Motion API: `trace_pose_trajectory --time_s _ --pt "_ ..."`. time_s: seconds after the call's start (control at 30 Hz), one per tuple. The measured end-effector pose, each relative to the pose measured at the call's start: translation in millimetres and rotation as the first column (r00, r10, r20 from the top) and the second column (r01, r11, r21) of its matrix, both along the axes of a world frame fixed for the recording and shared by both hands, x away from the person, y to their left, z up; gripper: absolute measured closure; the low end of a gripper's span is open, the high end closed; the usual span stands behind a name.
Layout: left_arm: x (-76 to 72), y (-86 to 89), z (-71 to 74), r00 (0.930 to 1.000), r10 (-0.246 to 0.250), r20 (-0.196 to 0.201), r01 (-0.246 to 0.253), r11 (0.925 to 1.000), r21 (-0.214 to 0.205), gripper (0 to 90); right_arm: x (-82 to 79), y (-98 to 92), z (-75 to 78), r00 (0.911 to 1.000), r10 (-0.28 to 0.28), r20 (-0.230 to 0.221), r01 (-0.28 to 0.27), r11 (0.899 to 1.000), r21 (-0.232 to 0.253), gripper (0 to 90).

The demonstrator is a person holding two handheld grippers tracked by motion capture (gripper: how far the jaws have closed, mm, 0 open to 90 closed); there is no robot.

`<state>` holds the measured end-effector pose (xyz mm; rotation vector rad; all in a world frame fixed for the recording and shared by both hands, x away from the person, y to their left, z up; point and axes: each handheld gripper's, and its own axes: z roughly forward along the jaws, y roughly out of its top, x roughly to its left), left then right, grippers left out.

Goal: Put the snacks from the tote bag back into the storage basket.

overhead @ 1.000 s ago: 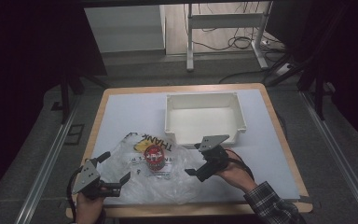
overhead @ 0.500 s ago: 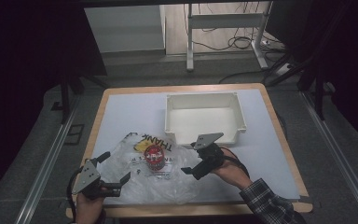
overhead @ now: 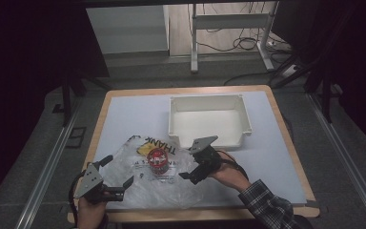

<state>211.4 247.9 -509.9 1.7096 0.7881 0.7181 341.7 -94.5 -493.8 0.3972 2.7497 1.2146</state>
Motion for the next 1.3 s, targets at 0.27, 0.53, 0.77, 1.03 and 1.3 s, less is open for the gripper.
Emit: trace_pose_trajectory --time_s 0.27,0.53,0.77,1.03,1.3 --pt "0.2 0.0 -0.2 1.0000 0.000 -0.001 0.000 1.0000 0.000 0.0 3.1 12.7 -3.7 0.9997 -0.002 -0.026 0.002 1.000 -0.009 0.6" --pt "0.2 -0.2 -0.2 1.0000 -0.003 -0.001 0.003 1.0000 0.001 0.0 4.1 23.4 -3.5 0.9978 -0.007 -0.066 0.007 1.000 -0.002 0.7" --pt "0.2 -0.4 -0.2 1.0000 -0.004 -0.002 0.004 1.0000 0.002 0.0 5.6 38.4 -3.5 0.9986 0.012 -0.051 -0.014 0.999 -0.036 0.7" --pt "0.1 0.0 -0.1 1.0000 -0.004 -0.001 0.004 1.0000 0.001 0.0 8.3 61.3 -4.1 0.9993 0.021 -0.032 -0.025 0.991 -0.129 4.4" --pt "0.2 -0.2 -0.2 1.0000 -0.004 -0.001 0.004 1.0000 0.003 0.0 16.2 76.8 -6.0 0.9982 0.047 -0.037 -0.053 0.978 -0.200 7.5"
